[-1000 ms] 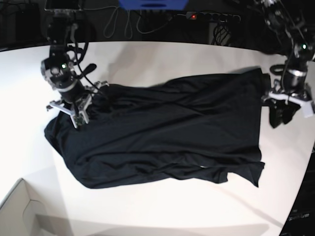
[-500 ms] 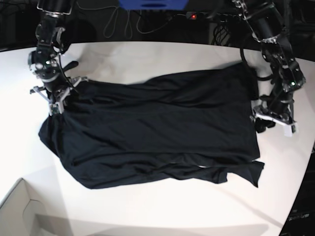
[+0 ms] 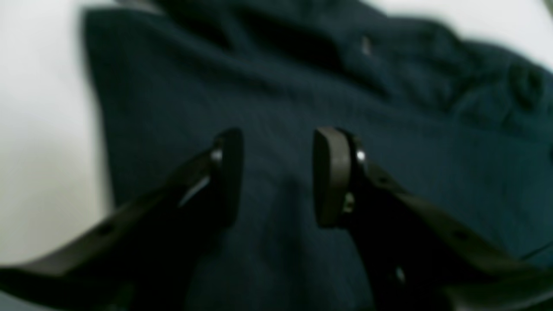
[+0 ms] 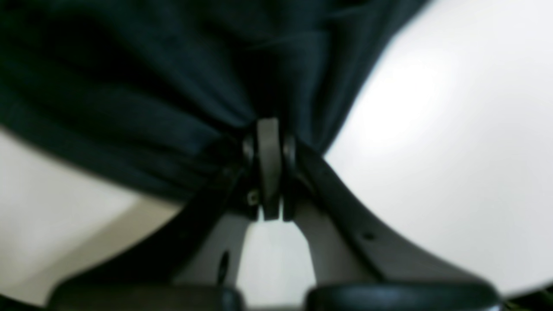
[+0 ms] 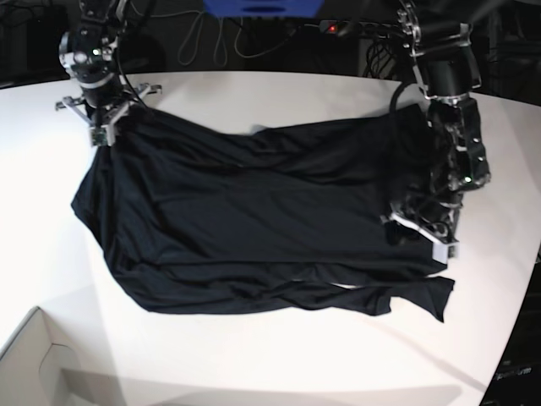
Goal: Layout the t-shirt on the table in an organized manner, then fold the t-shirt properly
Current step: 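Lift the collar edge with both grippers and pull the shirt taut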
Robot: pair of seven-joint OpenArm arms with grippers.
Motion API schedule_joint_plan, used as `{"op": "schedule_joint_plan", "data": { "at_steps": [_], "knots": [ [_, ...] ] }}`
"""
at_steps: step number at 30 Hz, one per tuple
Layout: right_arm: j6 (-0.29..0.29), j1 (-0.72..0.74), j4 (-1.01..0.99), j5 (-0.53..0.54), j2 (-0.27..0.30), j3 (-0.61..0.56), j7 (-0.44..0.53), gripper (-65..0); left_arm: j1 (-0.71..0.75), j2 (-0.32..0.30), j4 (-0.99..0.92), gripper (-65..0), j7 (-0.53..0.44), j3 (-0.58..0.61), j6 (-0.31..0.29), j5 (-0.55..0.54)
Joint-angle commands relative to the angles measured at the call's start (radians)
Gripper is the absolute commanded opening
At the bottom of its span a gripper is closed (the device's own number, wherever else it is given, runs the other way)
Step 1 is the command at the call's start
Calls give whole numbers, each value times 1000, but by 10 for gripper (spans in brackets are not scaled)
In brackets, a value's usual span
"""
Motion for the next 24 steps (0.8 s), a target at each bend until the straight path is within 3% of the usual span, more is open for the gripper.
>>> {"op": "schedule_joint_plan", "data": {
  "at_steps": [1, 6, 14, 24],
  "knots": [
    [2, 4, 50, 10, 6, 10, 35, -650, -24, -9, 3, -390, -23, 7, -5, -12],
    [3, 6, 131, 10, 47, 10, 34, -650, 22, -22, -25, -390, -23, 9, -5, -12],
    [3, 152, 80, 13, 141, -51, -22, -650, 111, -133, -25, -390, -23, 7, -5, -17],
    [3, 271, -56, 10, 145, -182, -49, -650, 179, -157, 30, -390, -53, -131, -5, -12]
  ]
}}
